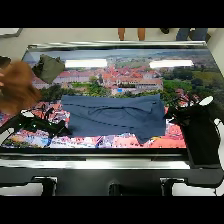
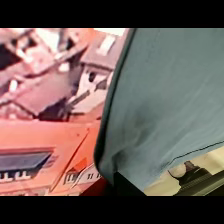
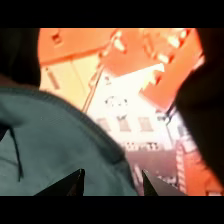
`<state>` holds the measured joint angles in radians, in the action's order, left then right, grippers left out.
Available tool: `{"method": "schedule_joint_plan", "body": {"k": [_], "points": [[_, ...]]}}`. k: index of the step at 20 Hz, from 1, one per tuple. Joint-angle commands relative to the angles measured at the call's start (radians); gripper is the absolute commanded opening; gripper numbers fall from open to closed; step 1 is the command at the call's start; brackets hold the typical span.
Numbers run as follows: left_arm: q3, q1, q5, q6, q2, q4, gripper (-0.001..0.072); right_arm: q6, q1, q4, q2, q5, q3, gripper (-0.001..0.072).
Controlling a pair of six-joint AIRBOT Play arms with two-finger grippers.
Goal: Fold the shirts.
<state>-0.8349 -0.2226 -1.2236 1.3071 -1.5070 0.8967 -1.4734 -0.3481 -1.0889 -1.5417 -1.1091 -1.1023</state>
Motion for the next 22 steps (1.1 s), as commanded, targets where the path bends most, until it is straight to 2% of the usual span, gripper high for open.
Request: {"method": "schedule_joint_plan", "body": {"k": [1,2,3,4,5,9,12,15,17,19,21,22], "points": [[-0.001,-0.001,0.003,-0.009,0.010,0.000,0.0030,0.002,0.006,0.035,-0.052,0.082,0.000,0.0423],[-0.002,-0.001,0.002,-0.018,0.010,0.000,0.0030,0.001,0.006,0.056,-0.061,0.115,0.000,0.0368],[-0.002,-0.001,0.002,-0.018,0.010,0.000,0.0030,0.001,0.006,0.074,-0.068,0.149,0.000,0.0277],[-0.002,-0.001,0.002,-0.017,0.010,0.000,0.0030,0.001,0.006,0.080,-0.070,0.138,-0.004,0.0135],[-0.003,-0.001,0.000,-0.017,0.011,-0.001,0.0029,0.004,0.006,0.080,-0.069,0.107,-0.010,0.0043],[-0.124,0.000,-0.043,-0.007,0.083,-0.001,0.0026,0.171,0.006,0.078,-0.001,-0.092,-0.111,0.0041],[-0.356,0.000,0.037,-0.001,0.281,0.000,0.0026,0.184,0.006,0.085,0.180,-0.106,-0.260,0.0041],[-0.695,-0.003,0.207,0.046,0.523,0.002,0.0028,0.188,0.006,0.077,0.447,-0.019,-0.449,0.0042],[-0.876,-0.007,0.363,0.048,0.655,0.015,0.0028,0.187,0.006,0.047,0.644,0.127,-0.513,0.0042],[-0.947,-0.007,0.465,0.101,0.762,0.015,0.0028,0.135,0.006,0.018,0.812,0.269,-0.513,0.0042],[-0.944,-0.007,0.454,0.151,0.839,0.023,0.0028,0.057,0.006,0.001,0.915,0.299,-0.513,0.0041],[-0.944,-0.007,0.423,0.161,0.859,0.027,0.0028,0.056,0.006,0.001,0.954,0.300,-0.513,0.0041]]}}
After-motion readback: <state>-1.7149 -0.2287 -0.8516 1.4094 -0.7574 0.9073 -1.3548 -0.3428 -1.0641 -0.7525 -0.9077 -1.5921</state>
